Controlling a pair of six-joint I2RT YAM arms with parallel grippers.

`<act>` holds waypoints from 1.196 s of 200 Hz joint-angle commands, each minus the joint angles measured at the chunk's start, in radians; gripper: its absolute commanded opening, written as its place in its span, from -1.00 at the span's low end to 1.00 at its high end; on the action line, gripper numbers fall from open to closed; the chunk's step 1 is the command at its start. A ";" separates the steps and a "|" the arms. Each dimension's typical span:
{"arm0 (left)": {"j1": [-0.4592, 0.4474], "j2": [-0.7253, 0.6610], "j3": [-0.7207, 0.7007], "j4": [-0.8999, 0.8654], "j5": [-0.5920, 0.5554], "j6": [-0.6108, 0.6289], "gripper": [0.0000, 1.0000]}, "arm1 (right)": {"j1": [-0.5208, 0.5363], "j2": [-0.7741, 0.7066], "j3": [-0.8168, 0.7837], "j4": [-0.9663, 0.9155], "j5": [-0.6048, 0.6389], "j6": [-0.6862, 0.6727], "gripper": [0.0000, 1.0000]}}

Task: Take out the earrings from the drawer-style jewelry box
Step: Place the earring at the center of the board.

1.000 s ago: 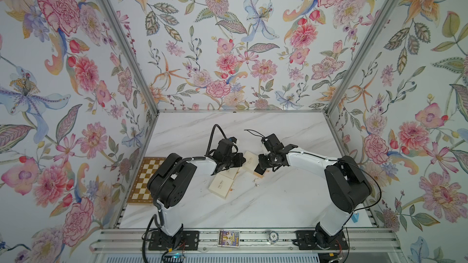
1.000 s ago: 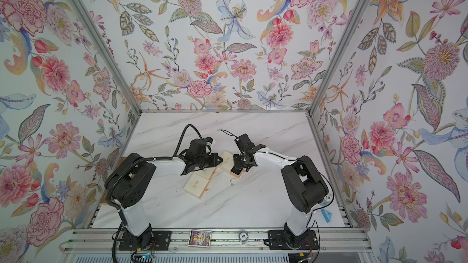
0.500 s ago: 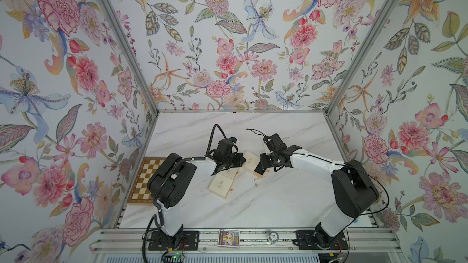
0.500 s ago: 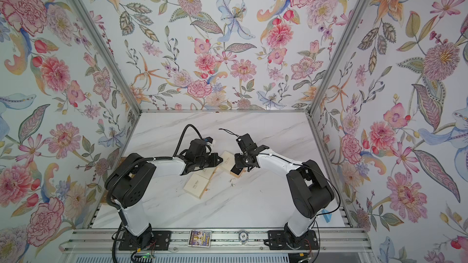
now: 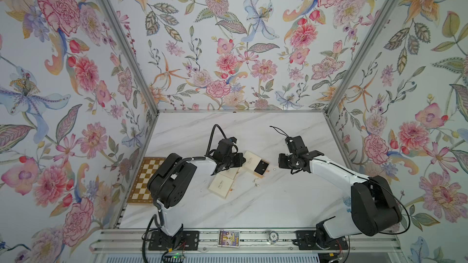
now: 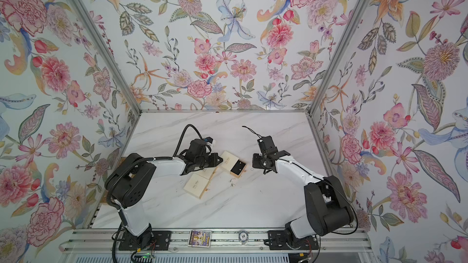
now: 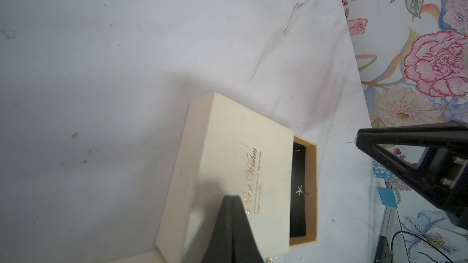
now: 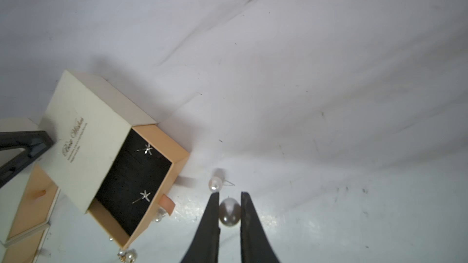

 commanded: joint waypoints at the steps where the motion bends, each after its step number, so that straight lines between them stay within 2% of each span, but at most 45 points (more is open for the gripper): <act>1: 0.009 -0.005 -0.025 -0.094 -0.011 0.002 -1.00 | -0.008 0.031 -0.015 0.017 -0.043 -0.003 -0.70; 69: 0.011 -0.009 -0.025 -0.103 -0.014 0.005 -1.00 | -0.010 0.132 0.001 0.066 -0.076 -0.003 -0.69; 162: 0.010 -0.010 -0.025 -0.104 -0.016 0.005 -1.00 | -0.010 0.154 0.003 0.075 -0.084 -0.010 -0.56; 206: 0.011 -0.017 -0.022 -0.105 -0.016 0.004 -1.00 | -0.006 0.106 -0.007 0.074 -0.073 -0.014 -0.46; 239: 0.011 -0.025 0.029 -0.108 0.020 0.007 -1.00 | 0.009 0.034 -0.010 0.062 -0.068 -0.022 -0.45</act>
